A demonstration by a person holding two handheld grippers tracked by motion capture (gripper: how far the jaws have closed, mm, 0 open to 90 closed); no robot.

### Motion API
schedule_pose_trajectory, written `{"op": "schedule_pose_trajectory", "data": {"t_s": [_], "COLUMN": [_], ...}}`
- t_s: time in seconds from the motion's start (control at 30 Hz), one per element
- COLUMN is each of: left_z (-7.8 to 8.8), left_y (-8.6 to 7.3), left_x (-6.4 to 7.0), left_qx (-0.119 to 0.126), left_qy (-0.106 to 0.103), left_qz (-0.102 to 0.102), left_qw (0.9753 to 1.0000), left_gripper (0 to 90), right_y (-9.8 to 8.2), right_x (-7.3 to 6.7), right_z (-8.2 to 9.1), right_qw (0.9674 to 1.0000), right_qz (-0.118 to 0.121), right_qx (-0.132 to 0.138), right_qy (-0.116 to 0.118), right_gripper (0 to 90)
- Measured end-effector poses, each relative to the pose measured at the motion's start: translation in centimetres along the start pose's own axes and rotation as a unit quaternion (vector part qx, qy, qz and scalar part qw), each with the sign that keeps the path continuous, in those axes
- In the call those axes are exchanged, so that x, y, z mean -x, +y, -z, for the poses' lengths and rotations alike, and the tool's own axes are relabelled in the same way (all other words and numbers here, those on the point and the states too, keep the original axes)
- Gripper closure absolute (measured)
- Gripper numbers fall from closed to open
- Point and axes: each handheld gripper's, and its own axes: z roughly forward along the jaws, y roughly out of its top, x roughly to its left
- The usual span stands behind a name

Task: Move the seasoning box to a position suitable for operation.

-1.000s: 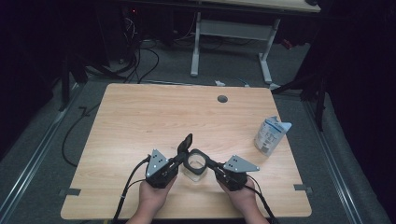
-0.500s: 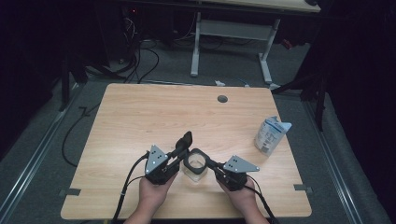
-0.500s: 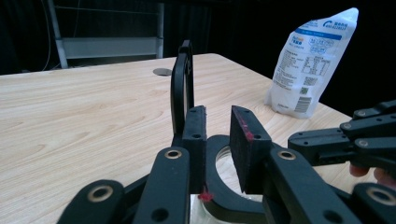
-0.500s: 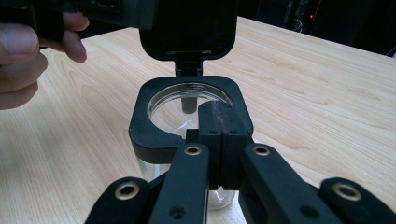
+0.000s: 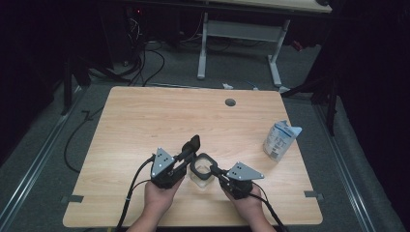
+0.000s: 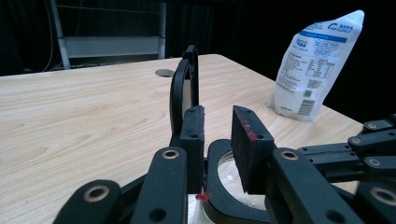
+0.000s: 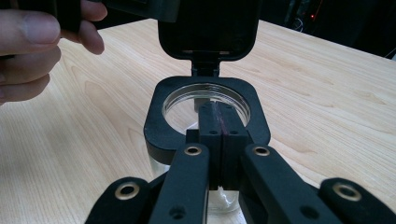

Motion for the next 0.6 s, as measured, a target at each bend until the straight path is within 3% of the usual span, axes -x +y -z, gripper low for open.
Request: {"op": "schedule_pose_trajectory", "data": {"t_s": [0.37, 0.6], "left_z": [-0.80, -0.50], "left_y": [0.33, 0.05], "left_x": [-0.34, -0.09], "left_qx": [-0.004, -0.009], "left_qy": [0.023, 0.010], "left_qz": [0.011, 0.002], "left_qw": [0.9997, 0.9999], "left_gripper": [79.9, 74.7], "right_y": [-0.22, -0.07], "right_x": [0.36, 0.38], "right_z": [-0.08, -0.03], "right_qw": [0.9999, 0.9999], "right_qz": [-0.008, -0.011], "right_qx": [0.008, 0.004], "right_qy": [0.013, 0.013], "right_gripper": [90.0, 88.4]}}
